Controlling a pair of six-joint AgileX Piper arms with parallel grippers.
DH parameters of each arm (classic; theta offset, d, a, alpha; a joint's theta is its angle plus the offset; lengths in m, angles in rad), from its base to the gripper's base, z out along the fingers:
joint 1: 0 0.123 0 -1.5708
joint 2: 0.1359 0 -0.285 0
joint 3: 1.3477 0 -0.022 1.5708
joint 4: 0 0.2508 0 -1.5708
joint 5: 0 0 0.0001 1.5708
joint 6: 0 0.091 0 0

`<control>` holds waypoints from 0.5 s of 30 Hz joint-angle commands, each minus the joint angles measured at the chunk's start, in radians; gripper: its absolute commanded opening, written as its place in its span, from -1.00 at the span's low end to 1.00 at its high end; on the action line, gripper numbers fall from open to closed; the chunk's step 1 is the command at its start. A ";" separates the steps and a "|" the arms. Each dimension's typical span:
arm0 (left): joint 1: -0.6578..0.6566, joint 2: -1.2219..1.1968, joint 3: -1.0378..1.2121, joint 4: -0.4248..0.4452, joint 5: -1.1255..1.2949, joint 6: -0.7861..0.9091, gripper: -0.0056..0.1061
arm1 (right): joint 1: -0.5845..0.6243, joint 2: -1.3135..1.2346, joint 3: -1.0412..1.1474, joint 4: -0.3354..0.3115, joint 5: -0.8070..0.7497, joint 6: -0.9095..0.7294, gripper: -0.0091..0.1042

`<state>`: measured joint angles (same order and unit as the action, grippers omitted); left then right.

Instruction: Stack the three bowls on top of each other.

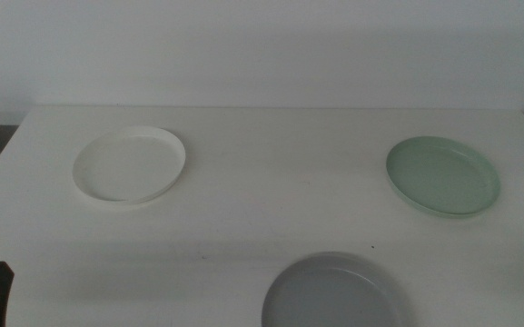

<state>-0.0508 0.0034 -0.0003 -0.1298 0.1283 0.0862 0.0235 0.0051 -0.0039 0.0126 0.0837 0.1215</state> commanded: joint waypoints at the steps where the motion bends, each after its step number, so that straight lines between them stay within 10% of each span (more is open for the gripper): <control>1: 0.001 -0.003 0.000 0.001 -0.014 -0.005 0.78 | -0.004 -0.005 0.004 -0.013 -0.016 -0.007 0.80; 15: 0.001 -0.003 0.000 0.001 -0.014 -0.005 0.78 | -0.004 -0.005 -0.040 -0.013 0.015 -0.028 0.80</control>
<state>-0.0508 0.0034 -0.0003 -0.1298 0.1283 0.0862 0.0235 0.0034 -0.0134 0.0126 0.1065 0.1113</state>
